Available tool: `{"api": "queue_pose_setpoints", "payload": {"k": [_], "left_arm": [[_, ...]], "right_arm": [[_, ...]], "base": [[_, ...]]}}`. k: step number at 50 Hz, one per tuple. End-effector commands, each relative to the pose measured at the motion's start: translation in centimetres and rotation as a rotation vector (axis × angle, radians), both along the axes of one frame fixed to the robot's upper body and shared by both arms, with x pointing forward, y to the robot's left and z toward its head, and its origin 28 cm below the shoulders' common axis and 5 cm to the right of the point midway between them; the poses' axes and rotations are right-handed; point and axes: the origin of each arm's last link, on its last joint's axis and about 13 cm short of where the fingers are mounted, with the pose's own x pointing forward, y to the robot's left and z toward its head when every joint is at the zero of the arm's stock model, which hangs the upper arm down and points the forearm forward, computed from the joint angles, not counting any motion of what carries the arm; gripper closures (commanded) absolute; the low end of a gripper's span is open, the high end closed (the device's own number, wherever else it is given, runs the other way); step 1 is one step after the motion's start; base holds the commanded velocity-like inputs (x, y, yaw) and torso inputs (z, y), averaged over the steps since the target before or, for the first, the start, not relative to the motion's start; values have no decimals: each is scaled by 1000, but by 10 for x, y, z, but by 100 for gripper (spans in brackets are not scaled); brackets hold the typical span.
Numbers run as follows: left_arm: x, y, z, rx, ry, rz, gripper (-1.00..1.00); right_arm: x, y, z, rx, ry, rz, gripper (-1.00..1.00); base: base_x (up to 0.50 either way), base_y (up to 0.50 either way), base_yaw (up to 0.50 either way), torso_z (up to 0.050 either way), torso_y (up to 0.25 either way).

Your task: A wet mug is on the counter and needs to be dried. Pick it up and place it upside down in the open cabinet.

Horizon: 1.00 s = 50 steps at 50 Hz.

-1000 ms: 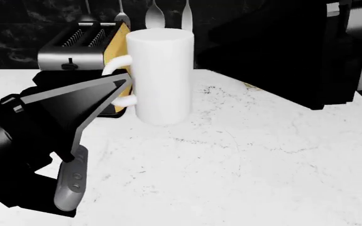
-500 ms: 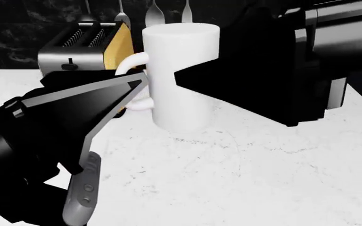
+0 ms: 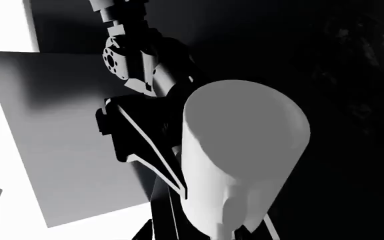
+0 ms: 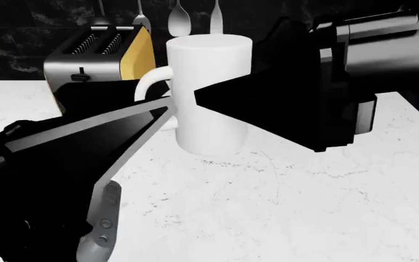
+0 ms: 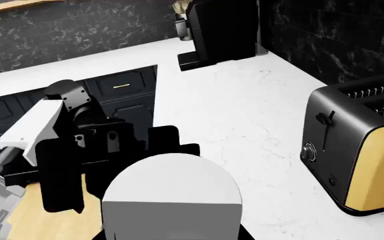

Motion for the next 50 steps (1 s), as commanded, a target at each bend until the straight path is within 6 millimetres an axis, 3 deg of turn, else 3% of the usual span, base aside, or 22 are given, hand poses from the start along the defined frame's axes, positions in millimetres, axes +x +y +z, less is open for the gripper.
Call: {"api": "queue_pose_setpoints", "payload": {"k": [1, 12, 23, 29, 32, 40, 50], "left_arm": [[-1, 8, 5, -70, -27, 57, -100], [13, 19, 11, -383, 128, 159, -100], [32, 29, 5, -635, 290, 254, -100], [45, 25, 0, -826, 569, 317, -100], [49, 21, -3, -983, 817, 325, -100], [56, 16, -1, -1303, 1280, 288, -100], [61, 14, 1, -1536, 1640, 231, -100]], "right_arm": [[-11, -2, 1, -22, -31, -19, 100], [-33, -15, 15, -30, -147, -184, 100], [-52, -20, 18, -32, -207, -208, 100], [-66, -14, 27, -37, -259, -194, 100], [-71, -13, 31, -25, -285, -194, 100], [-83, -8, 43, -3, -331, -191, 100], [-89, -4, 56, -2, -358, -187, 100]], "base": [[0, 0, 0, 0, 0], [0, 0, 0, 0, 0], [0, 0, 0, 0, 0], [0, 0, 0, 0, 0], [0, 0, 0, 0, 0], [0, 0, 0, 0, 0], [0, 0, 0, 0, 0]]}}
